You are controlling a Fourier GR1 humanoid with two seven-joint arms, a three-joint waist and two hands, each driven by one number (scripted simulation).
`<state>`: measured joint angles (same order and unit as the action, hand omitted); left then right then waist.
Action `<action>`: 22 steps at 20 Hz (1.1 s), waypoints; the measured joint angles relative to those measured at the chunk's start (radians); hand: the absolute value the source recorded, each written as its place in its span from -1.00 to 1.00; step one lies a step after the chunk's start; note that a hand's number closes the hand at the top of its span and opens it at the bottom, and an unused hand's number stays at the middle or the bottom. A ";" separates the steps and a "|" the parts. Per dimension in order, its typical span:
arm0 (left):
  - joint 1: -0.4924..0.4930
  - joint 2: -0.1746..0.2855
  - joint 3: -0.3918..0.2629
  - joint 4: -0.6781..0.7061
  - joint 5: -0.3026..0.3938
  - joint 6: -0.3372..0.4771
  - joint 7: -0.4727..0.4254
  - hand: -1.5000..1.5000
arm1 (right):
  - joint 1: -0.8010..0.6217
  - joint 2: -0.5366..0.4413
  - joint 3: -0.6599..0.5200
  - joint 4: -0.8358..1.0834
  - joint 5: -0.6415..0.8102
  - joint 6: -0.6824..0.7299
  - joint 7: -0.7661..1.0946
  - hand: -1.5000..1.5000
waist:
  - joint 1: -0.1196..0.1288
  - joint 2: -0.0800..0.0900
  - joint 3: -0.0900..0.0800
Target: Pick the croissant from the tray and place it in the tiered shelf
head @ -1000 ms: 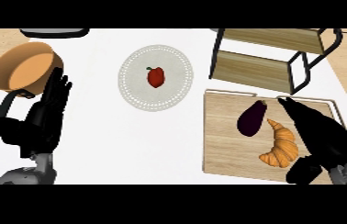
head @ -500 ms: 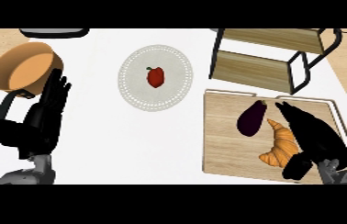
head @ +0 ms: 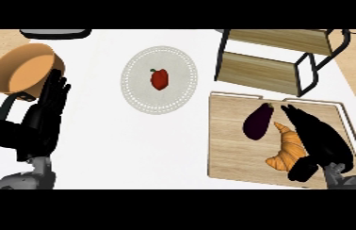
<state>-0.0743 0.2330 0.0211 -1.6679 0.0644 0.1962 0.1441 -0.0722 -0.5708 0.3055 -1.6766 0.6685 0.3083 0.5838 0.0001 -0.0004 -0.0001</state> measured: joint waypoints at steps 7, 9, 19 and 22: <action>0.014 -0.041 -0.009 -0.028 -0.039 -0.007 0.011 0.00 | -0.014 0.092 -0.037 0.103 0.091 -0.010 -0.075 -1.00 | 0.001 0.000 0.000; 0.006 -0.046 0.005 0.001 -0.036 -0.017 -0.007 0.00 | -0.013 0.107 -0.046 0.124 0.101 0.005 -0.091 1.00 | 0.001 0.000 0.000; 0.016 -0.060 0.011 -0.028 -0.057 -0.025 0.007 0.00 | -0.034 0.155 -0.014 0.191 0.248 -0.050 -0.156 1.00 | 0.002 -0.011 -0.017; 0.006 -0.059 0.012 -0.024 -0.056 -0.030 0.013 0.00 | -0.071 0.229 0.004 0.214 0.315 -0.053 -0.043 1.00 | 0.001 -0.013 -0.026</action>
<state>-0.0686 0.1737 0.0333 -1.6917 0.0086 0.1666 0.1574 -0.1437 -0.3418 0.3093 -1.4623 0.9833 0.2558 0.5410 0.0011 -0.0133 -0.0260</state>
